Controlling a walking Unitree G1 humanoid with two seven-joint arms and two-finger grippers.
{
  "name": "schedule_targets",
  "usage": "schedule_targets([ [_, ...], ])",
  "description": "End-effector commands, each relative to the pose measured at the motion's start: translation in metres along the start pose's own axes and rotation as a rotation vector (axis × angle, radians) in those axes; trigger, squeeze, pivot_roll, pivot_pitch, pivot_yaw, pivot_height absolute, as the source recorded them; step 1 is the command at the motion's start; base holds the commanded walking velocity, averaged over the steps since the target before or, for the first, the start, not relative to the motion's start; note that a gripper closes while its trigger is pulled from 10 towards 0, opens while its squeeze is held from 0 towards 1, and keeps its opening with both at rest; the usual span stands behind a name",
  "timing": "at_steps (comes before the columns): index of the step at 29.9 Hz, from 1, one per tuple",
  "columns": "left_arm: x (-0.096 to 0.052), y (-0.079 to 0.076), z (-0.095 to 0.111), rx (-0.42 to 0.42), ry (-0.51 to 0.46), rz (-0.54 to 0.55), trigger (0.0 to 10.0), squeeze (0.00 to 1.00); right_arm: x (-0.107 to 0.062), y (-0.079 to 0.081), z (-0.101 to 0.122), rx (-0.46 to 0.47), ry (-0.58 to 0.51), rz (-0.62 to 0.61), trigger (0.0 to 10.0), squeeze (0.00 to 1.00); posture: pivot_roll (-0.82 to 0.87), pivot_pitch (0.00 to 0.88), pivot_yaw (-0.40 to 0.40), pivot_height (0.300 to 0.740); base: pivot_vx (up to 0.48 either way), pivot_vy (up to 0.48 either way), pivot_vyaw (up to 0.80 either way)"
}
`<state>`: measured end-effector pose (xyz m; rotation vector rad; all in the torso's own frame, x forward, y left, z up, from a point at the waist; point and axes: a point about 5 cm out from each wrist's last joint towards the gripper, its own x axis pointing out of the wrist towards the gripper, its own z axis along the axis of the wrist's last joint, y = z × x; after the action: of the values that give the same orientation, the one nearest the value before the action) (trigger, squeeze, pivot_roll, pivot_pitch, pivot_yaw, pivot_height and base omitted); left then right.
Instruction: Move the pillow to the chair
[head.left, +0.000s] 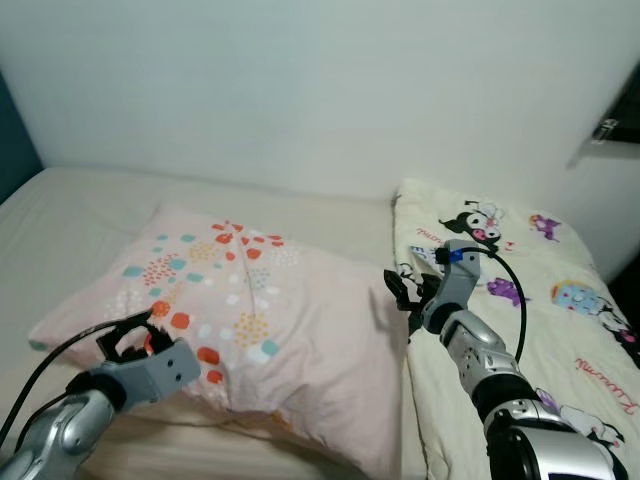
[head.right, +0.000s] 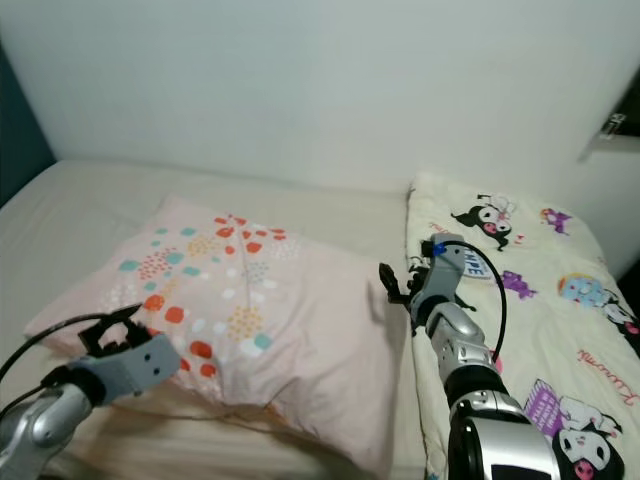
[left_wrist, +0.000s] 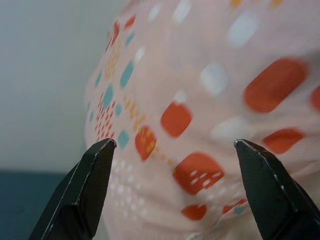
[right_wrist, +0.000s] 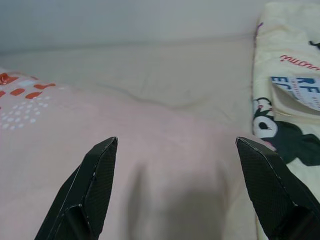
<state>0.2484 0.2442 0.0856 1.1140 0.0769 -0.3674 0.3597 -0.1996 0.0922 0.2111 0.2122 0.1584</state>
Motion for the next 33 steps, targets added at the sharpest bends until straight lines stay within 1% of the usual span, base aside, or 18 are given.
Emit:
schedule_targets([
  [1, -0.004, -0.004, 0.004, 0.042, -0.039, -0.083, 10.0, 0.0, -0.002, -0.005, -0.006, 0.016, 0.031, -0.026, 10.0, 0.0, -0.01, 0.0, -0.11, 0.735, 0.0, 0.0, 0.0],
  [3, -0.005, -0.007, 0.005, 0.056, -0.048, -0.108, 10.0, 0.0, -0.002, -0.006, -0.005, 0.015, 0.032, -0.028, 10.0, 0.0, -0.01, 0.0, -0.11, 0.735, 0.0, 0.0, 0.0],
  [5, -0.006, -0.016, 0.006, 0.087, -0.059, -0.159, 10.0, 0.0, -0.003, -0.008, -0.004, 0.009, 0.035, -0.036, 10.0, 0.0, -0.01, 0.0, -0.112, 0.735, 0.0, 0.0, 0.0],
  [6, -0.006, -0.016, 0.006, 0.087, -0.059, -0.159, 10.0, 0.0, -0.003, -0.008, -0.004, 0.009, 0.035, -0.036, 10.0, 0.0, -0.01, 0.0, -0.112, 0.735, 0.0, 0.0, 0.0],
  [8, -0.007, -0.024, 0.004, 0.111, -0.056, -0.18, 10.0, 0.0, -0.003, -0.01, -0.002, 0.004, 0.035, -0.047, 10.0, 0.0, -0.01, 0.0, -0.113, 0.735, 0.0, 0.0, 0.0],
  [10, -0.007, -0.024, 0.004, 0.111, -0.056, -0.18, 10.0, 0.0, -0.003, -0.01, -0.002, 0.004, 0.035, -0.047, 10.0, 0.0, -0.01, 0.0, -0.113, 0.735, 0.0, 0.0, 0.0],
  [11, -0.006, -0.029, 0.001, 0.128, -0.043, -0.187, 10.0, 0.0, -0.003, -0.012, -0.001, 0.001, 0.036, -0.059, 10.0, 0.0, -0.01, 0.0, -0.115, 0.735, 0.0, 0.0, 0.0],
  [12, -0.004, -0.038, -0.001, 0.132, -0.027, -0.184, 10.0, 0.0, -0.004, -0.017, 0.001, -0.014, 0.04, -0.082, 10.0, 0.0, -0.01, 0.0, -0.118, 0.735, 0.0, 0.0, 0.0],
  [15, -0.002, -0.042, -0.001, 0.128, -0.019, -0.178, 10.0, 0.0, -0.005, -0.018, 0.003, -0.016, 0.039, -0.088, 10.0, 0.0, -0.02, 0.0, -0.12, 0.735, 0.0, 0.0, 0.0],
  [17, 0.002, -0.048, -0.001, 0.118, 0.006, -0.131, 10.0, 0.0, -0.005, -0.02, 0.009, -0.018, 0.024, -0.091, 10.0, 0.0, -0.04, 0.0, -0.118, 0.735, 0.0, 0.0, 0.0],
  [20, 0.002, -0.05, -0.001, 0.122, 0.012, -0.121, 10.0, 0.0, -0.005, -0.021, 0.012, -0.018, 0.015, -0.091, 10.0, 0.0, -0.05, 0.0, -0.118, 0.735, 0.0, 0.0, 0.0],
  [22, -0.003, -0.056, 0.002, 0.139, 0.01, -0.121, 10.0, 0.0, -0.006, -0.022, 0.019, -0.023, -0.006, -0.085, 10.0, 0.0, -0.07, 0.069, -0.119, 0.735, 0.0, 0.0, 0.0],
  [23, -0.003, -0.056, 0.002, 0.139, 0.01, -0.121, 10.0, 0.0, -0.006, -0.022, 0.019, -0.023, -0.006, -0.085, 10.0, 0.0, -0.07, 0.069, -0.119, 0.735, 0.0, 0.0, 0.0],
  [26, -0.003, -0.058, 0.002, 0.192, 0.014, -0.06, 10.0, 0.0, -0.002, -0.017, 0.034, -0.034, -0.04, -0.058, 10.0, 0.0, -0.08, 0.135, -0.122, 0.735, 0.0, 0.0, 0.0],
  [29, -0.003, -0.058, 0.002, 0.202, 0.014, -0.047, 10.0, 0.0, -0.002, -0.016, 0.038, -0.035, -0.045, -0.053, 10.0, 0.0, -0.08, 0.135, -0.122, 0.735, 0.0, 0.0, 0.0],
  [30, -0.004, -0.06, 0.004, 0.21, 0.006, -0.049, 10.0, 0.0, 0.0, -0.012, 0.044, -0.035, -0.059, -0.041, 10.0, 0.0, -0.1, 0.169, -0.121, 0.735, 0.0, 0.0, 0.0],
  [31, -0.004, -0.062, 0.004, 0.219, 0.0, -0.051, 10.0, 0.0, 0.001, -0.009, 0.049, -0.035, -0.071, -0.03, 10.0, 0.0, -0.1, 0.174, -0.12, 0.735, 0.0, 0.0, 0.0],
  [33, -0.003, -0.062, 0.006, 0.237, -0.008, -0.01, 10.0, 0.0, 0.0, -0.001, 0.054, -0.026, -0.09, -0.005, 10.0, 0.0, -0.12, 0.201, -0.112, 0.735, 0.0, 0.0, 0.0],
])
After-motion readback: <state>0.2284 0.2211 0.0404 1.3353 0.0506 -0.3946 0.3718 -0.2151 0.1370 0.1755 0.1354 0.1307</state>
